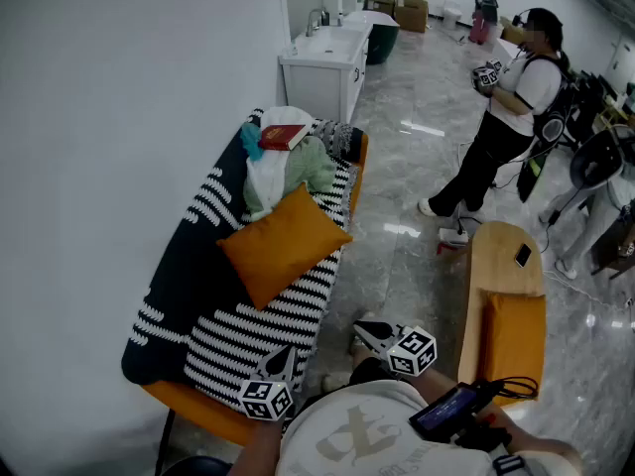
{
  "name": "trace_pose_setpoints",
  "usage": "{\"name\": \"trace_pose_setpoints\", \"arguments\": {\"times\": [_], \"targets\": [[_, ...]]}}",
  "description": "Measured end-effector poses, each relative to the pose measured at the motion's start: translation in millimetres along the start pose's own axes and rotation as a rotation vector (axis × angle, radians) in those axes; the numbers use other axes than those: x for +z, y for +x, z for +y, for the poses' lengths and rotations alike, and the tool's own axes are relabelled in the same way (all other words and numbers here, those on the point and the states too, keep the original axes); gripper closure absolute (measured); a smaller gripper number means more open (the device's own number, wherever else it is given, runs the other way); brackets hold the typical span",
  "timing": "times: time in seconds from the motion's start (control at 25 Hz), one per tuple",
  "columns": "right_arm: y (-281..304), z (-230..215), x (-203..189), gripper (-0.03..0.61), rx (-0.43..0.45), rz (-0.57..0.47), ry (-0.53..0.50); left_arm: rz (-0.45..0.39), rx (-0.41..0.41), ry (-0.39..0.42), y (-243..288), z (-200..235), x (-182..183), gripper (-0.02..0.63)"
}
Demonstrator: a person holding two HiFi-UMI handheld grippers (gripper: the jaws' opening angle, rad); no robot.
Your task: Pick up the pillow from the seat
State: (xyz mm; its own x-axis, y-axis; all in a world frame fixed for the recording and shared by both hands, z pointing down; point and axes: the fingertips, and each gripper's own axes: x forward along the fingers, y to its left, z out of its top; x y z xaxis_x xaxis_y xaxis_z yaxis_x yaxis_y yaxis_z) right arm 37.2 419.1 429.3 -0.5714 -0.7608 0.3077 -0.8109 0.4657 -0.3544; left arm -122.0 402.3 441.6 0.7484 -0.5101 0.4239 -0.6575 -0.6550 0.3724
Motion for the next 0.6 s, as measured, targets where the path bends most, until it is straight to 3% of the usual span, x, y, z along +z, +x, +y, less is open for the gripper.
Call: {"name": "trace_pose_setpoints", "arguments": {"times": [0.24, 0.6], "targets": [[-6, 9, 10, 0.566, 0.009, -0.056, 0.018, -0.013, -0.013, 0.004, -4, -5, 0, 0.606], [-11, 4, 0, 0.566, -0.001, -0.014, 0.009, -0.03, -0.017, -0.007, 0, -15, -5, 0.606]]}}
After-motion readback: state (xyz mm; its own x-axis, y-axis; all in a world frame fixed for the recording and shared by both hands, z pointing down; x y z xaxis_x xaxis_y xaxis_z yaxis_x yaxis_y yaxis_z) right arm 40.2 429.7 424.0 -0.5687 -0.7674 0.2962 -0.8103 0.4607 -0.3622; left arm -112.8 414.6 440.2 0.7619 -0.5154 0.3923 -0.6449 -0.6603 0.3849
